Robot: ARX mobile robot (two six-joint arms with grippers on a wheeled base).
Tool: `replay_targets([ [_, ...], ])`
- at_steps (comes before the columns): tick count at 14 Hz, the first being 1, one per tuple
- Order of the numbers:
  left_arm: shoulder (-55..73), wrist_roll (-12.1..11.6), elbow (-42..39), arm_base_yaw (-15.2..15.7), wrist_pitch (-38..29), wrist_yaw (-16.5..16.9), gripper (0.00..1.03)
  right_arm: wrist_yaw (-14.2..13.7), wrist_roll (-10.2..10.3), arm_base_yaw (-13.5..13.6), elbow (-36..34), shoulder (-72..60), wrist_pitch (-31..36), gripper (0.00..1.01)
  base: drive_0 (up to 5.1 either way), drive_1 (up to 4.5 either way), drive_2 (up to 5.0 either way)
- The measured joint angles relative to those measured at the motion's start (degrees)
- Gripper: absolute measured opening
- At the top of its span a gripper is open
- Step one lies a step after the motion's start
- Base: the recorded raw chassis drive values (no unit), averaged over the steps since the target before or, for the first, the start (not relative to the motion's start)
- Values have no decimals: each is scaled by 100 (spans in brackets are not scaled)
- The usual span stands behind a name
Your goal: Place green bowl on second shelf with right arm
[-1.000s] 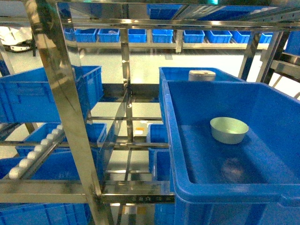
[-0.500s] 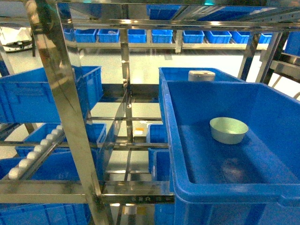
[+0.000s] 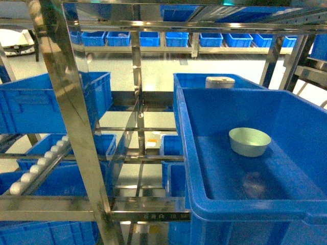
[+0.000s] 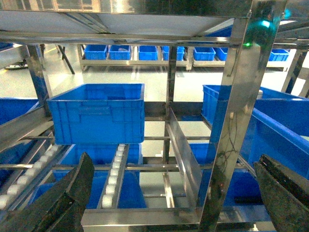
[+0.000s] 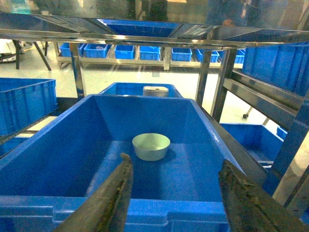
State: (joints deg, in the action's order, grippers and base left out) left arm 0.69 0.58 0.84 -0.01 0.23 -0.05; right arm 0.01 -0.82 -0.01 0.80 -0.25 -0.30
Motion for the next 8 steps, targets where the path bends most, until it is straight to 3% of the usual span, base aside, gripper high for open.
replay_targets([
  [3,0,2,0,0,0,0,98,0,0,0,0,0,2,66,0,0,0],
  [6,0,2,0,0,0,0,98,0,0,0,0,0,2,96,0,0,0],
  [8,0,0,0,0,0,-2,98,0,0,0,0,0,0,100,0,0,0],
])
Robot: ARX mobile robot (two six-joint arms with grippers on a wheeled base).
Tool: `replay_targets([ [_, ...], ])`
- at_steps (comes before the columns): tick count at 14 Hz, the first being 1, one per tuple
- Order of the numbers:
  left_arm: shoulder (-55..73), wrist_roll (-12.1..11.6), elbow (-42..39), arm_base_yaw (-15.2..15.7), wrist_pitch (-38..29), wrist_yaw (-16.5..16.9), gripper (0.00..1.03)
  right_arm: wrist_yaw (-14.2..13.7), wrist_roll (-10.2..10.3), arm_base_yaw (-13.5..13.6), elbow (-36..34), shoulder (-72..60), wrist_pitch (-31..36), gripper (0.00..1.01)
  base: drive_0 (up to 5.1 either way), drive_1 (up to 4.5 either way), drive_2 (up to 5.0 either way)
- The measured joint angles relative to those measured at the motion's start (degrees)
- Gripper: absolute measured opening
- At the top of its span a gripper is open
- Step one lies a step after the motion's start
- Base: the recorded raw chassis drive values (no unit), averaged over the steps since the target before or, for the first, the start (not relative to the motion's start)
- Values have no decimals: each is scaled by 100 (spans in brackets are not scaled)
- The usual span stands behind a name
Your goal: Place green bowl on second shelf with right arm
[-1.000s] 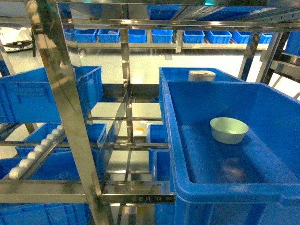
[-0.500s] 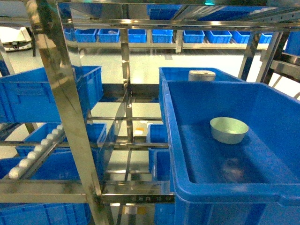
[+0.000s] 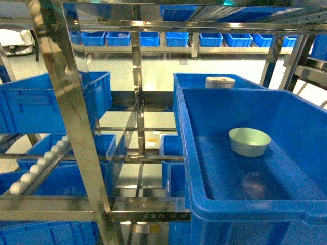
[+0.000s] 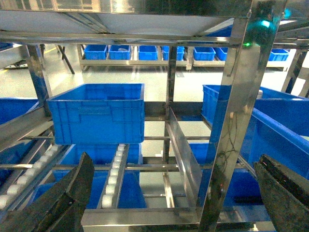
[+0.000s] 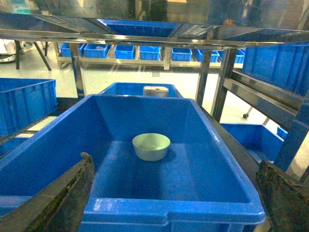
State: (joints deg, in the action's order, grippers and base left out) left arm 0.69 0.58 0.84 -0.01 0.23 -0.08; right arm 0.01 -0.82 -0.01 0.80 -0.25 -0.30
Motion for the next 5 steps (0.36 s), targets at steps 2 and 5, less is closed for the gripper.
replay_targets([
  [2,0,0,0,0,0,2,98,0,0,0,0,0,2,98,0,0,0],
  [5,0,2,0,0,0,2,98,0,0,0,0,0,0,98,0,0,0],
])
